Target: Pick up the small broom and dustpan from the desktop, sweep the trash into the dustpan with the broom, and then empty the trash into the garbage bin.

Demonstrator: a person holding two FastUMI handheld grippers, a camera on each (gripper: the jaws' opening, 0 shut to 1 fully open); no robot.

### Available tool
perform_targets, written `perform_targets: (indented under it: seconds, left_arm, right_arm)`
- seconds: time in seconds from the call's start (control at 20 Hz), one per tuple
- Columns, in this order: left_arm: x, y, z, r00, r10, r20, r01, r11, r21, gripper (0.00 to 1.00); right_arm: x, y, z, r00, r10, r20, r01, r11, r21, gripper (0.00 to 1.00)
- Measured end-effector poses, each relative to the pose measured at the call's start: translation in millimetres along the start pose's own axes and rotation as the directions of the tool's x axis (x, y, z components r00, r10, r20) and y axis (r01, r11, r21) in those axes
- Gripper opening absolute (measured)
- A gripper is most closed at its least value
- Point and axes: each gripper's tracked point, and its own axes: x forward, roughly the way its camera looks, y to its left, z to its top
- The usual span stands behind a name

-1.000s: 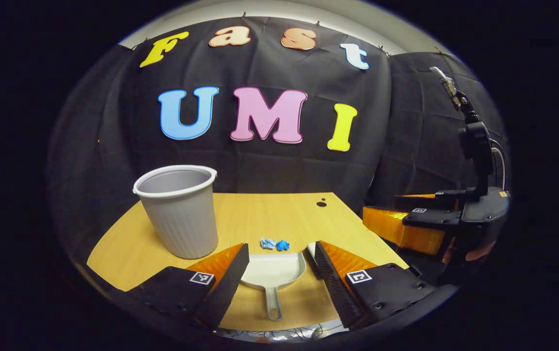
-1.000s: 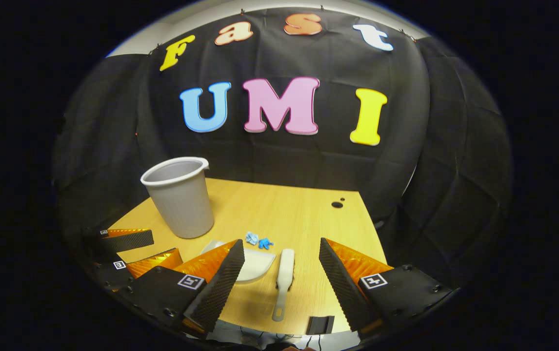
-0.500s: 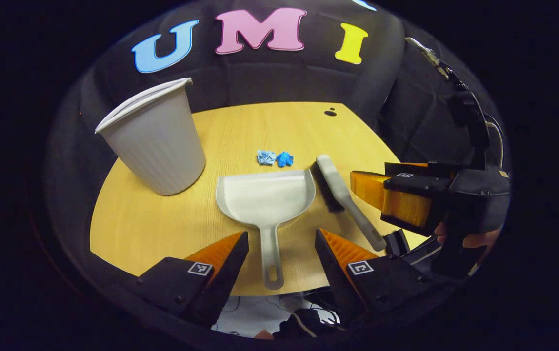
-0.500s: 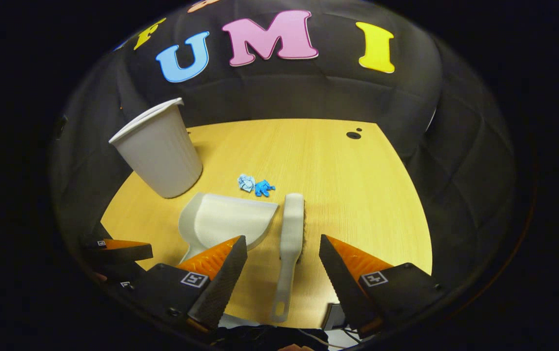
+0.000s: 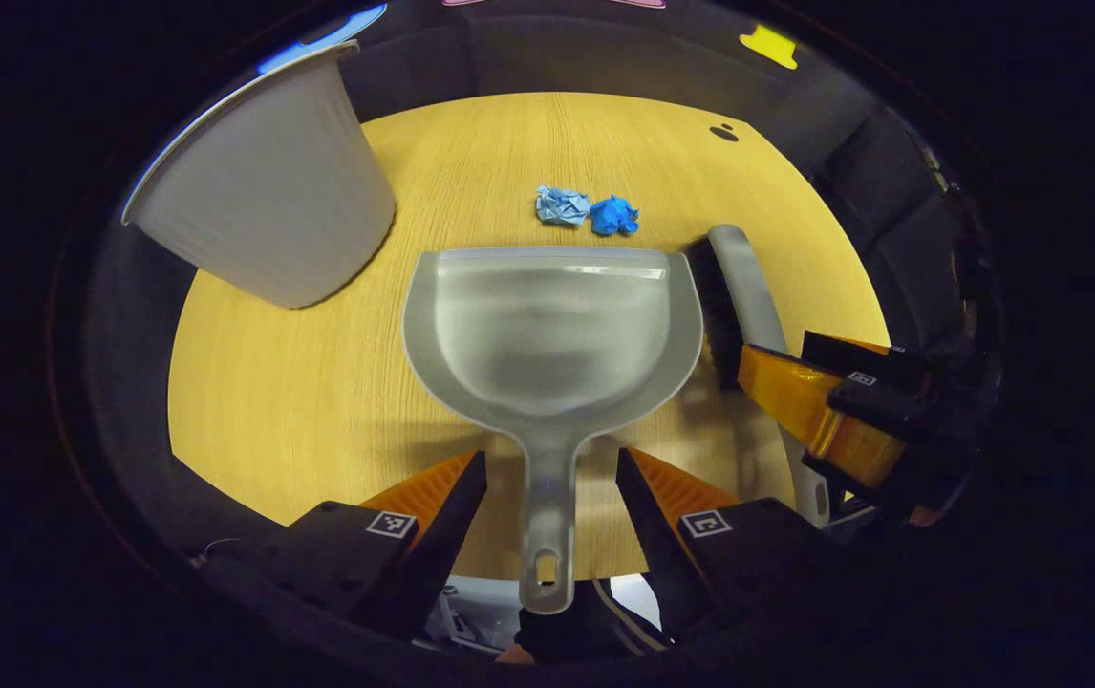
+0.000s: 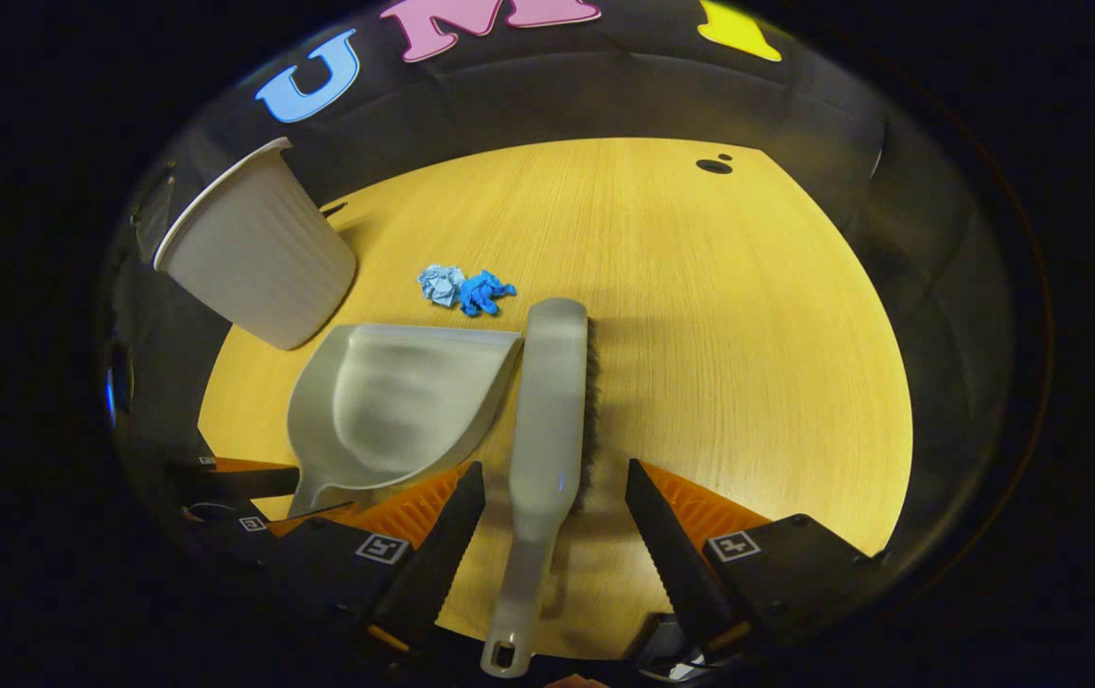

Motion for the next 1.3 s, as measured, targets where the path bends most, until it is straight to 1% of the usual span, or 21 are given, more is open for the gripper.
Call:
perform_targets:
  seconds: [0.1,0.25,0.45,0.5,0.55,0.7,0.75,0.8,0.85,0.9,0.95,1.1,1.15,1.2,1.3]
  left_arm:
    - [1,-4,8,1.0,0.015,-0.016,-0.014,1.0,0.016,0.83]
    - [1,-7,16,0.998,0.04,-0.043,-0.038,0.999,0.035,0.83]
    - [12,-4,30,0.997,0.049,-0.052,-0.047,0.998,0.051,0.83]
    - [15,-2,33,0.997,0.052,-0.051,-0.049,0.997,0.062,0.83]
    - [18,-1,36,0.998,0.05,-0.047,-0.047,0.997,0.069,0.83]
    - [25,-5,44,0.999,0.004,-0.039,-0.002,0.999,0.051,0.83]
    - [24,-4,45,0.999,-0.02,-0.036,0.022,0.999,0.044,0.83]
    - [22,-1,45,0.999,-0.024,-0.025,0.025,0.999,0.043,0.83]
    - [24,1,43,0.999,-0.028,-0.035,0.03,0.998,0.058,0.82]
    - [25,2,43,0.999,-0.03,-0.039,0.033,0.996,0.082,0.82]
    - [25,3,42,0.999,-0.029,-0.042,0.033,0.995,0.095,0.8]
    - [24,3,41,0.998,-0.029,-0.058,0.034,0.995,0.093,0.77]
    - [25,2,41,0.998,-0.03,-0.062,0.036,0.995,0.091,0.73]
    - [24,3,40,0.998,-0.031,-0.06,0.037,0.995,0.091,0.68]
    - [22,5,37,0.999,-0.034,-0.039,0.038,0.995,0.094,0.53]
  right_arm:
    - [12,-5,-9,0.998,-0.012,-0.055,0.011,1.0,-0.017,0.97]
    - [20,-9,-13,0.995,-0.025,-0.092,0.023,0.999,-0.023,0.97]
    - [23,-9,-9,0.99,-0.072,-0.123,0.076,0.997,0.027,0.97]
    - [23,-8,-11,0.988,-0.083,-0.133,0.088,0.996,0.034,0.94]
    - [23,-8,-11,0.986,-0.097,-0.133,0.103,0.994,0.034,0.97]
    - [23,-5,-20,0.974,-0.149,-0.172,0.152,0.988,0.003,0.96]
    - [23,-7,-24,0.968,-0.177,-0.177,0.178,0.984,-0.013,0.88]
    - [19,-6,-29,0.966,-0.192,-0.174,0.193,0.981,-0.008,0.93]
    - [20,-6,-27,0.966,-0.202,-0.164,0.206,0.979,0.008,0.83]
    - [19,-4,-26,0.965,-0.202,-0.169,0.207,0.978,0.008,0.78]
    - [21,-4,-28,0.964,-0.199,-0.177,0.201,0.98,-0.004,0.83]
    - [19,-4,-31,0.959,-0.188,-0.21,0.187,0.982,-0.026,0.82]
    - [19,-6,-32,0.958,-0.193,-0.213,0.191,0.981,-0.029,0.82]
    - [19,-6,-30,0.96,-0.189,-0.208,0.189,0.982,-0.023,0.76]
    - [16,-2,-35,0.962,-0.19,-0.194,0.191,0.981,-0.014,0.57]
